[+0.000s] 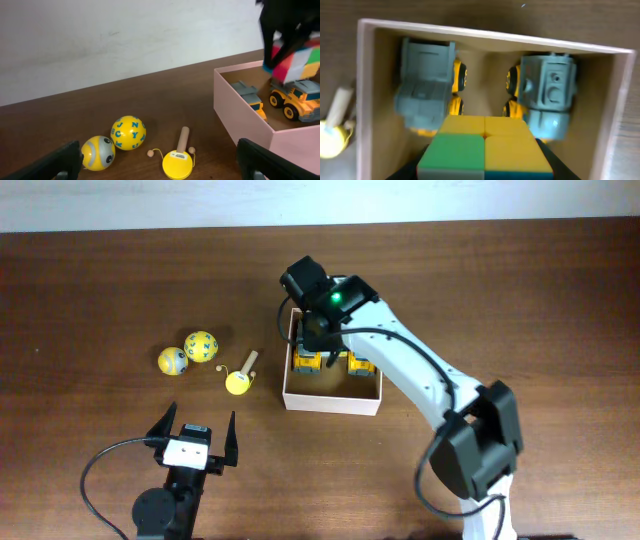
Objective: Pack container
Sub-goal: 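Lift the colour cube and carry it left over the pink box, then lower the cube into the box between the two trucks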
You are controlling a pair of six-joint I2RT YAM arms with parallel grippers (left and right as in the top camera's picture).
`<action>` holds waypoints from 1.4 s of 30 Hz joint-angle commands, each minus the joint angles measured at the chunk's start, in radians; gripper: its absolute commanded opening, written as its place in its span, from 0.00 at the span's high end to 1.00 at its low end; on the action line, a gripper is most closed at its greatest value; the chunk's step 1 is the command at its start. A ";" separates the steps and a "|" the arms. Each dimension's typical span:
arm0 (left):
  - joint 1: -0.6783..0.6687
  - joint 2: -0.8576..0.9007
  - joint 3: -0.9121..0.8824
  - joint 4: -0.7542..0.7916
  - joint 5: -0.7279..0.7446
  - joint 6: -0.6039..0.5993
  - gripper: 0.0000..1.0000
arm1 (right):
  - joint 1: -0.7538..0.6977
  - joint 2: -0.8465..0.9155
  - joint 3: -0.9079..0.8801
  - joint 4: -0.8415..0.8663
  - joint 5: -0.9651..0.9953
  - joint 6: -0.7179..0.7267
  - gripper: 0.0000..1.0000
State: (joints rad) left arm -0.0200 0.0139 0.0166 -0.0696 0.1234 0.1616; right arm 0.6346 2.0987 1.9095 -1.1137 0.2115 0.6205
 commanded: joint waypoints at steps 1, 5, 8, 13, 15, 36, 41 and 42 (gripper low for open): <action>0.003 -0.006 -0.008 0.002 -0.004 0.013 0.01 | -0.002 0.034 0.018 0.022 0.037 0.051 0.69; 0.003 -0.006 -0.008 0.002 -0.004 0.013 0.01 | -0.002 0.043 0.018 0.037 0.068 0.089 0.69; 0.003 -0.006 -0.008 0.002 -0.004 0.013 0.01 | -0.014 0.043 0.018 0.051 0.078 0.095 0.68; 0.003 -0.006 -0.008 0.002 -0.004 0.013 0.01 | -0.039 0.048 0.018 0.053 0.078 0.095 0.68; 0.003 -0.006 -0.008 0.002 -0.004 0.013 0.01 | -0.048 0.051 0.018 0.051 0.078 0.095 0.69; 0.003 -0.006 -0.008 0.002 -0.004 0.013 0.01 | -0.053 0.053 -0.013 0.059 0.062 0.092 0.70; 0.003 -0.006 -0.008 0.002 -0.004 0.013 0.01 | -0.053 0.053 -0.035 0.079 0.058 0.091 0.70; 0.003 -0.006 -0.008 0.002 -0.004 0.013 0.01 | -0.053 0.053 -0.042 0.085 0.055 0.091 0.70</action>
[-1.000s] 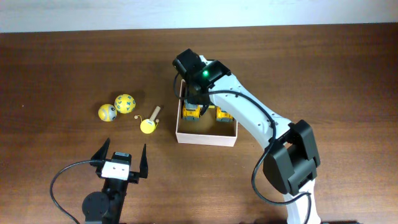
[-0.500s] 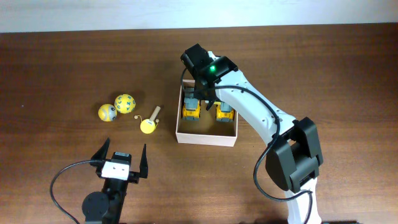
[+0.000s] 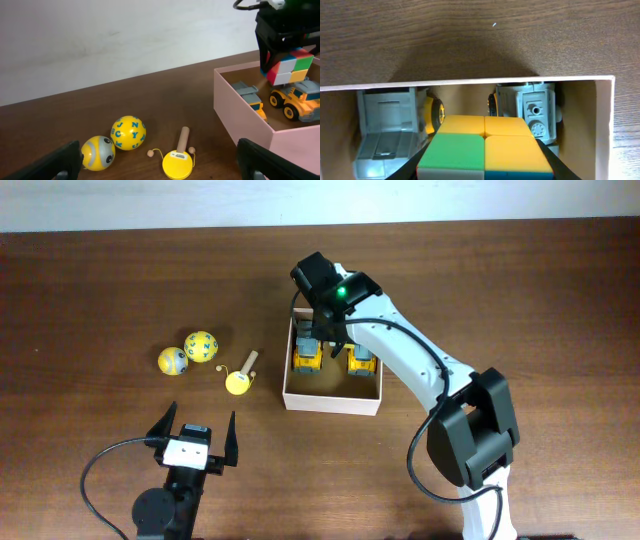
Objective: Pack container
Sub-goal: 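Lower the cube into the box between the two trucks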
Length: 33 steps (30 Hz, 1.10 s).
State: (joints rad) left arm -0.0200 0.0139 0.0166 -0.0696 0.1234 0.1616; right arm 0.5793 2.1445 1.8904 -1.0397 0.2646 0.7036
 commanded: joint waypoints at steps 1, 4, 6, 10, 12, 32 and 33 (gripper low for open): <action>0.003 -0.006 -0.008 0.002 -0.004 0.013 0.01 | 0.003 0.007 -0.032 0.019 0.000 0.008 0.70; 0.003 -0.006 -0.008 0.002 -0.004 0.013 0.01 | 0.003 0.008 -0.050 0.036 -0.006 0.008 0.70; 0.003 -0.006 -0.008 0.002 -0.004 0.013 0.01 | 0.003 0.008 -0.050 0.045 -0.006 0.003 0.70; 0.003 -0.006 -0.008 0.002 -0.004 0.013 0.01 | 0.003 0.008 -0.050 0.079 -0.029 -0.038 0.70; 0.003 -0.006 -0.008 0.002 -0.004 0.013 0.01 | 0.003 0.008 -0.050 0.082 -0.029 -0.039 0.70; 0.003 -0.006 -0.008 0.002 -0.004 0.013 0.01 | 0.003 0.008 -0.051 0.091 -0.032 -0.072 0.42; 0.003 -0.006 -0.008 0.002 -0.004 0.013 0.01 | 0.003 0.008 -0.051 0.091 -0.032 -0.071 0.41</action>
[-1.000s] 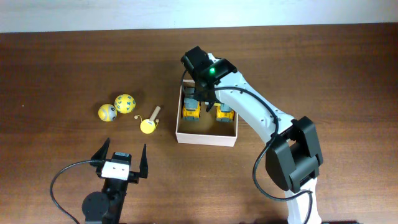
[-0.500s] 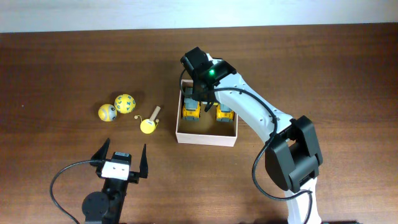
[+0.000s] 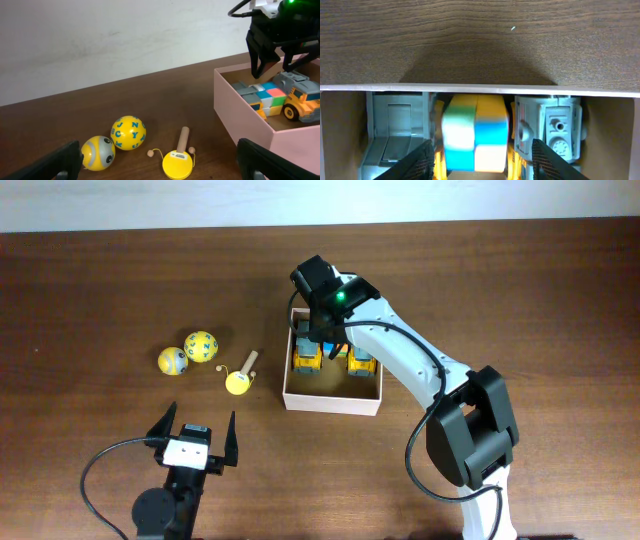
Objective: Pack container
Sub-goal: 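Lower the cube into the box between the two trucks, then open the right gripper and raise it back to the right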
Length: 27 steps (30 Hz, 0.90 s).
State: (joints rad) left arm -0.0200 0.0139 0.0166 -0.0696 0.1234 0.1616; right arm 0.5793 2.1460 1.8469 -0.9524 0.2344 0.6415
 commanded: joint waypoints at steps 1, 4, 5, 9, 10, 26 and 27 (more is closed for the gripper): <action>0.003 -0.006 -0.008 0.002 -0.004 0.013 0.01 | 0.003 0.006 -0.007 0.004 -0.002 -0.009 0.41; 0.003 -0.006 -0.008 0.002 -0.004 0.013 0.01 | 0.003 0.006 -0.007 0.004 -0.002 -0.010 0.41; 0.003 -0.006 -0.008 0.002 -0.004 0.013 0.01 | 0.003 0.006 -0.007 0.004 -0.002 -0.010 0.40; 0.003 -0.006 -0.008 0.002 -0.004 0.013 0.01 | 0.003 0.000 0.001 -0.007 -0.044 -0.054 0.39; 0.003 -0.006 -0.008 0.002 -0.004 0.013 0.01 | 0.003 -0.006 0.012 -0.024 -0.056 -0.062 0.39; 0.003 -0.006 -0.008 0.002 -0.004 0.013 0.01 | -0.200 -0.314 0.267 -0.342 0.103 -0.061 0.01; 0.003 -0.006 -0.008 0.002 -0.004 0.013 0.01 | -0.256 -0.331 0.267 -0.363 0.099 -0.061 0.01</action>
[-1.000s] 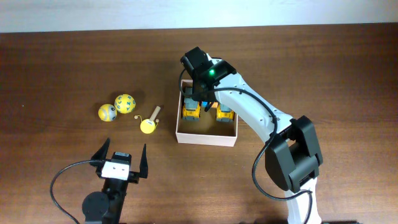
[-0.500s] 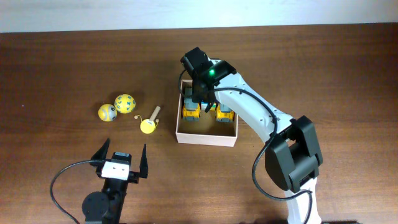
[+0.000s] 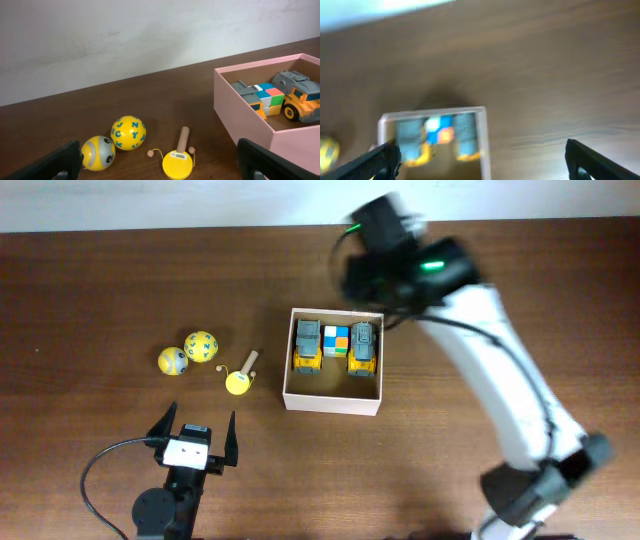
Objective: Pack container
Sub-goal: 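Open the right gripper and raise it back to the right, then move the left gripper over the yellow lettered ball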
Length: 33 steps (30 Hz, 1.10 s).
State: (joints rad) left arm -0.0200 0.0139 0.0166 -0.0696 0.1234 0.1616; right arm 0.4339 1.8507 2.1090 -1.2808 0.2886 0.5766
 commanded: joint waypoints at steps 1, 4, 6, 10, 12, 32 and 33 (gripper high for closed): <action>0.003 -0.006 -0.008 0.002 -0.004 0.013 0.01 | -0.148 -0.043 0.005 -0.050 0.043 0.004 0.01; 0.003 -0.006 -0.008 0.002 -0.004 0.013 0.01 | -0.240 -0.047 0.004 -0.076 0.038 0.003 0.01; 0.003 -0.006 -0.008 0.002 -0.004 0.013 0.01 | -0.303 -0.042 0.004 -0.076 0.038 0.004 0.01; 0.003 -0.006 -0.008 0.002 -0.004 0.013 0.01 | -0.382 -0.040 0.004 -0.085 0.037 0.004 0.01; 0.003 -0.006 -0.008 0.002 -0.004 0.013 0.01 | -0.414 -0.040 0.004 -0.105 0.038 0.003 0.01; 0.003 -0.006 0.043 0.002 0.202 -0.072 0.01 | -0.468 -0.040 0.004 -0.130 0.038 0.004 0.01; 0.003 -0.005 0.065 -0.014 0.215 -0.089 0.01 | -0.468 -0.040 0.004 -0.130 0.038 0.004 0.01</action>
State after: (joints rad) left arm -0.0200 0.0139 0.0238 -0.0711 0.2188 0.1341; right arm -0.0303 1.8065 2.1120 -1.4105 0.3107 0.5762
